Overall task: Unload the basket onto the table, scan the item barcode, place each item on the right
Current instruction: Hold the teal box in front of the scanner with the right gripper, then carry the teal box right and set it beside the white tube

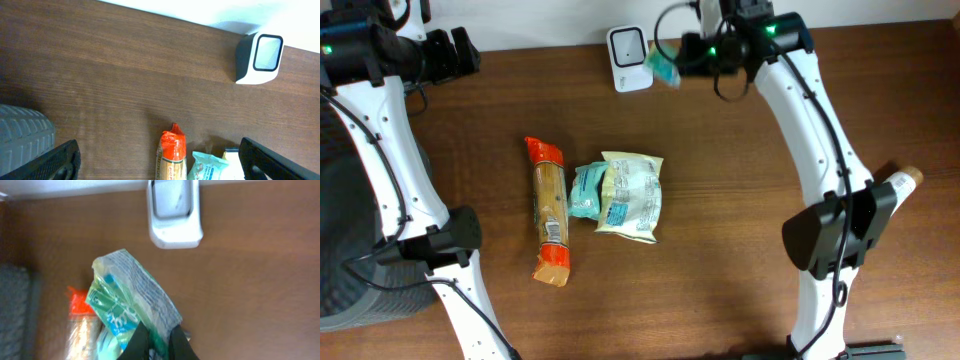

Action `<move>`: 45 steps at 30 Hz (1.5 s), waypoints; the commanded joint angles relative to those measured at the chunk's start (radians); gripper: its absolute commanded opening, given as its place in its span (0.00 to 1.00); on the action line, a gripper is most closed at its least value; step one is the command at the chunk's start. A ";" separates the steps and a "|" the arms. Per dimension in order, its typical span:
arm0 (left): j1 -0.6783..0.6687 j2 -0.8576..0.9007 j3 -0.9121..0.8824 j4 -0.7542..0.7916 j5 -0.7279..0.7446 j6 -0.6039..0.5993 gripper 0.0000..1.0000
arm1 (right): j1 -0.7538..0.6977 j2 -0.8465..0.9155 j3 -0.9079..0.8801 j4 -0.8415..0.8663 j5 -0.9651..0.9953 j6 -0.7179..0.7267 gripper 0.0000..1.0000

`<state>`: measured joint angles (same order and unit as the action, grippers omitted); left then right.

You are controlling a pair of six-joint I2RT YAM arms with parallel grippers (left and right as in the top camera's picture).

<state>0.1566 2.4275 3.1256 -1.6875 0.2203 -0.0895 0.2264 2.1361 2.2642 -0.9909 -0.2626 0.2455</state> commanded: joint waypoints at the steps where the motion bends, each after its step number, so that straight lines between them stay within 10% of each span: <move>1: 0.004 -0.008 0.002 0.000 0.000 0.016 0.99 | 0.081 0.008 0.018 0.144 0.441 -0.037 0.04; 11: 0.004 -0.008 0.002 0.000 0.000 0.016 0.99 | 0.186 0.313 0.017 0.740 0.705 -0.134 0.04; 29: 0.004 -0.008 0.002 0.000 0.000 0.016 0.99 | 0.225 0.392 0.018 0.766 0.687 -0.172 0.04; 33: 0.004 -0.008 0.002 0.000 0.000 0.016 0.99 | 0.224 0.233 0.018 0.643 0.541 -0.171 0.04; 39: 0.004 -0.008 0.002 0.000 0.000 0.016 0.99 | 0.177 -0.148 0.018 0.003 0.449 0.067 0.04; 45: 0.004 -0.008 0.002 0.000 0.000 0.016 0.99 | -0.234 -0.162 -0.018 -0.489 0.460 0.318 0.04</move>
<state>0.1566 2.4275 3.1256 -1.6871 0.2199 -0.0895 0.1284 1.9236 2.2829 -1.4303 0.1856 0.4797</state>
